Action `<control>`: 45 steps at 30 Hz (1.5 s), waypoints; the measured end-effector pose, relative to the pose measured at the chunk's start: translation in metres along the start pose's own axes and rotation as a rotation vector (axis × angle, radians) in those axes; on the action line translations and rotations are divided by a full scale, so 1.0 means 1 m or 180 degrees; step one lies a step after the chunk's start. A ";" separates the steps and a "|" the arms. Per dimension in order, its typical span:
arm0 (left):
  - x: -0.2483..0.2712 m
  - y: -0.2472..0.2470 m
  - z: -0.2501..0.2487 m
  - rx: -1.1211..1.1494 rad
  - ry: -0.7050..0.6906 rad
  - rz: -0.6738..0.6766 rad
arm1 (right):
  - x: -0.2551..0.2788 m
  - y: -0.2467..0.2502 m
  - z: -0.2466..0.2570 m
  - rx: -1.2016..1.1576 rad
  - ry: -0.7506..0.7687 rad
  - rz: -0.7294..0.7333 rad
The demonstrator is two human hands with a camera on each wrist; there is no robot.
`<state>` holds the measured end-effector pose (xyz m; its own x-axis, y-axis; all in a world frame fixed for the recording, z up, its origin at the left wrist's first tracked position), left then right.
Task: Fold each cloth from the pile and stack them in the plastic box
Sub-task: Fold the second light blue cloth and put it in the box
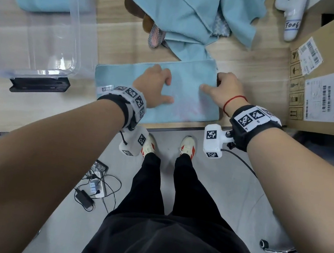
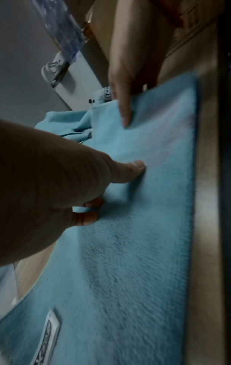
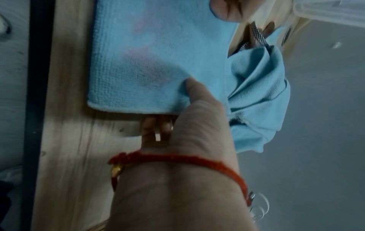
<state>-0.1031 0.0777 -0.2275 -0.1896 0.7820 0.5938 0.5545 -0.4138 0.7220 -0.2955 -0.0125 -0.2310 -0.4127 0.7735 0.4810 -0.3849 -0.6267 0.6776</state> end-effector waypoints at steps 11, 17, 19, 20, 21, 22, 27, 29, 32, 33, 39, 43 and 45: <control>0.027 -0.028 -0.043 -0.0298 -0.0169 -0.0334 | 0.054 0.008 -0.045 -0.1369 -0.0118 0.0025; 0.047 -0.007 -0.014 -0.0230 0.0065 -0.0514 | 0.065 0.038 -0.013 -0.1707 0.0124 0.0009; 0.053 -0.004 0.015 -0.0149 0.0325 -0.0523 | 0.068 0.035 0.006 -0.2013 0.0123 0.0122; 0.058 -0.004 0.031 -0.0087 0.0451 -0.0529 | 0.069 0.030 0.017 -0.2143 0.0123 0.0177; 0.060 -0.005 0.045 -0.0023 0.0539 -0.0500 | 0.068 0.027 0.026 -0.2223 0.0141 0.0205; 0.063 -0.008 0.058 0.0023 0.0577 -0.0436 | 0.067 0.022 0.037 -0.2240 0.0196 0.0256; 0.072 -0.021 0.088 0.0287 0.0430 -0.0237 | 0.066 -0.025 0.098 -0.1776 0.0458 0.0783; 0.071 -0.019 0.095 0.0675 0.0548 -0.0309 | 0.066 -0.047 0.118 -0.1504 0.0553 0.0955; 0.069 -0.018 0.116 0.1656 0.1017 -0.0508 | 0.062 -0.075 0.142 -0.0988 0.0746 0.0997; 0.069 -0.017 0.123 0.2014 0.1125 -0.0549 | 0.061 -0.084 0.149 -0.0799 0.0805 0.1005; 0.062 -0.015 0.129 0.3118 0.1500 -0.0171 | 0.055 -0.127 0.168 -0.0057 0.1107 0.1189; 0.055 -0.014 0.130 0.3010 0.1432 -0.0035 | 0.050 -0.144 0.165 0.0255 0.1265 0.1263; 0.052 -0.014 0.133 0.3060 0.1453 -0.0014 | 0.048 -0.150 0.164 0.0332 0.1312 0.1311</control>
<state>-0.0129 0.1868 -0.2543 -0.3685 0.4512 0.8128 0.9224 0.2866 0.2590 -0.1219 0.1347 -0.2181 -0.8057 0.3549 0.4743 -0.0504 -0.8388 0.5421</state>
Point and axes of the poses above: each hand's wrist, its own x-axis away from the middle knuckle, its own y-axis out of the back of the hand, z = x × y, the point moved 8 cm from there along -x, towards the middle knuckle, and after that the axes turned 11 degrees about y, right-handed, at the moved point
